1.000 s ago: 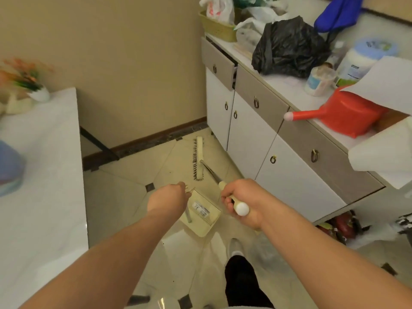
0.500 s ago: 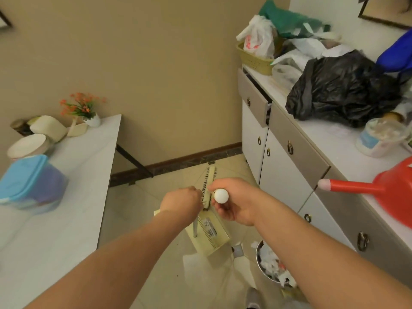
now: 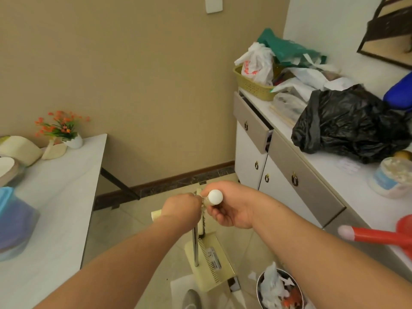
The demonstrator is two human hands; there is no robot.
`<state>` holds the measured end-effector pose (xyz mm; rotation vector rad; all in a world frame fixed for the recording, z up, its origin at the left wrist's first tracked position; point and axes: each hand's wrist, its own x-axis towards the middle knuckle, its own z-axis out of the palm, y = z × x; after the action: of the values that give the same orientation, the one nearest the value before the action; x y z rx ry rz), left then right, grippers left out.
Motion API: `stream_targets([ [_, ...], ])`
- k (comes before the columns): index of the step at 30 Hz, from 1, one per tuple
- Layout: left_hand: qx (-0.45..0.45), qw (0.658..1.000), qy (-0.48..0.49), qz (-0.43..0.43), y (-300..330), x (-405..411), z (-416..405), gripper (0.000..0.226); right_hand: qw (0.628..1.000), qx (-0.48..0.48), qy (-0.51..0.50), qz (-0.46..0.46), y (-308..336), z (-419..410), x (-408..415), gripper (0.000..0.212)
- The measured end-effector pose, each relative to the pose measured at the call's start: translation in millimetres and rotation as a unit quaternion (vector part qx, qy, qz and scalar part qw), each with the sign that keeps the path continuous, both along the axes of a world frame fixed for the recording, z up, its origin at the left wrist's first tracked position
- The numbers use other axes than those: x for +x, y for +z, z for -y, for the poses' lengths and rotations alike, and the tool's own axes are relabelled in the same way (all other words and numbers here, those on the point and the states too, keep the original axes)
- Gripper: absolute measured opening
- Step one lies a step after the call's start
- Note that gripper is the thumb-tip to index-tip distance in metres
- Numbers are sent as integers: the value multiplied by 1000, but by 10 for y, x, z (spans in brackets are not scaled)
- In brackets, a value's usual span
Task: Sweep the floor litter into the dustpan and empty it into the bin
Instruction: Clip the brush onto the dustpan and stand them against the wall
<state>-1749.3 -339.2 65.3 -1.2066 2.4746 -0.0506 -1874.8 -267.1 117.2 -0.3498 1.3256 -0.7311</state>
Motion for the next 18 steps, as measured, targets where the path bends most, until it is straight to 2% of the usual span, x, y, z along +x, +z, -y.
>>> stream_targets([
  [6,49,997,-24,-48,-14,206,670,20,999,25,-26,-8,-31,633,292,15],
  [9,62,997,-31,-37,-25,291,975,16,999,28,-40,-4,-21,888,460,13],
  [18,46,997,-25,-60,-246,572,1578,11,993,59,-88,58,-54,1436,884,17],
])
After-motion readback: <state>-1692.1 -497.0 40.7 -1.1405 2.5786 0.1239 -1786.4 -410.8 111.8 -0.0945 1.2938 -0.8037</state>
